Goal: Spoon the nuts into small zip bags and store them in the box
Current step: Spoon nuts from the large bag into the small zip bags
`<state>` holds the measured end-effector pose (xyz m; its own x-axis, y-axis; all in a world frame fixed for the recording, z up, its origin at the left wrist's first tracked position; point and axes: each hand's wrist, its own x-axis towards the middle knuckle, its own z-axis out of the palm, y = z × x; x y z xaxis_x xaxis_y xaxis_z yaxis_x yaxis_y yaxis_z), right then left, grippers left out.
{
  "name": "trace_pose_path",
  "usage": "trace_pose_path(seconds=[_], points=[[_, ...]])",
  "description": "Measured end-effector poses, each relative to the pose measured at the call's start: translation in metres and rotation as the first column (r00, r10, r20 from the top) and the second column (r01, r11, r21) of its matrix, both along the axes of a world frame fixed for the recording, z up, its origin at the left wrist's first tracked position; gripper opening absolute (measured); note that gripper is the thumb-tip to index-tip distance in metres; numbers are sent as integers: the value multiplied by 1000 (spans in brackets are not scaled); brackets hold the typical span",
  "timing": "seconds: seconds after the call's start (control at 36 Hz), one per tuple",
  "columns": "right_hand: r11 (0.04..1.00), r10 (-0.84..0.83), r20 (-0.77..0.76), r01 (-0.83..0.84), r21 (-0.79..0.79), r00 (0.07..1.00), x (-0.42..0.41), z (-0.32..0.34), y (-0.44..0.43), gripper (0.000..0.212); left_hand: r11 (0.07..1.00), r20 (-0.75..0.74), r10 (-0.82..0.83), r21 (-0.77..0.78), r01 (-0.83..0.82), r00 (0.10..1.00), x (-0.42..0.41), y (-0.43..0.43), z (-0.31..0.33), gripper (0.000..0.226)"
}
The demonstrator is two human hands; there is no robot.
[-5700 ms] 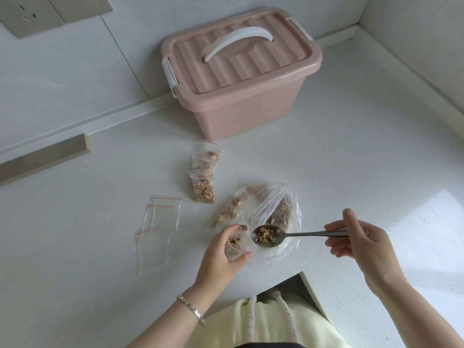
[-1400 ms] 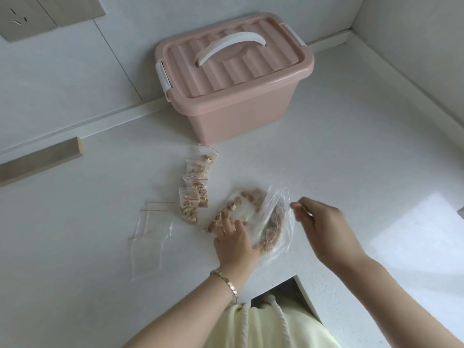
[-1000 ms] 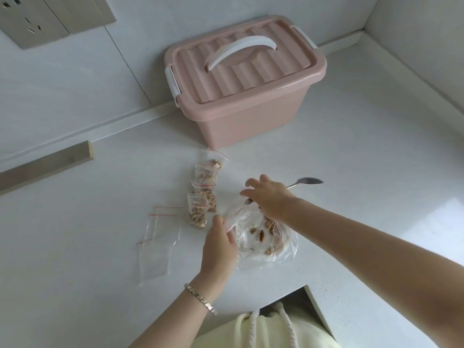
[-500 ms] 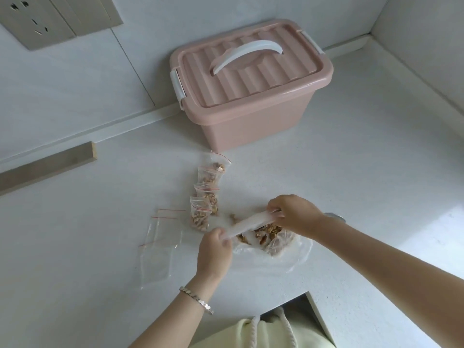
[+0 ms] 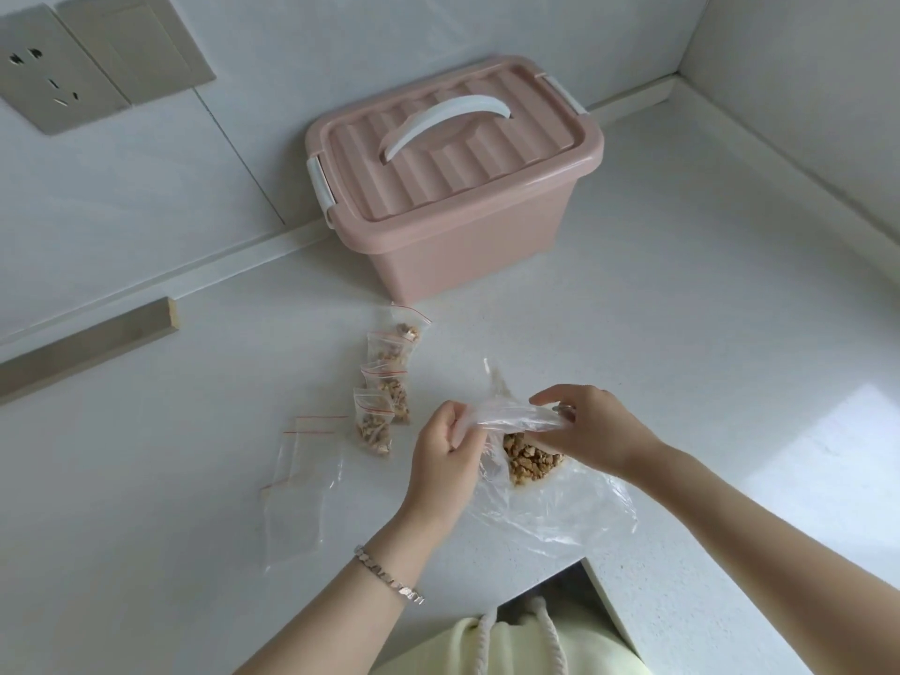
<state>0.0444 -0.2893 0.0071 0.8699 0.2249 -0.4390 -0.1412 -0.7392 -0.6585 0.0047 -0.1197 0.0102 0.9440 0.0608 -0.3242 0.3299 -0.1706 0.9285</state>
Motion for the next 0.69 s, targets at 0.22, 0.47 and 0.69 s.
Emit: trace_pose_path(seconds=[0.22, 0.47, 0.69], points=[[980, 15, -81, 2, 199, 997, 7, 10, 14, 22, 989, 5, -138, -42, 139, 990, 6, 2, 2, 12], [992, 112, -89, -107, 60, 990, 26, 10, 24, 33, 966, -167, -251, -101, 237, 953, 17, 12, 4, 39], [989, 51, -7, -50, 137, 999, 33, 10, 26, 44, 857, -79, -250, 447, 258, 965, 19, 19, 1, 32]])
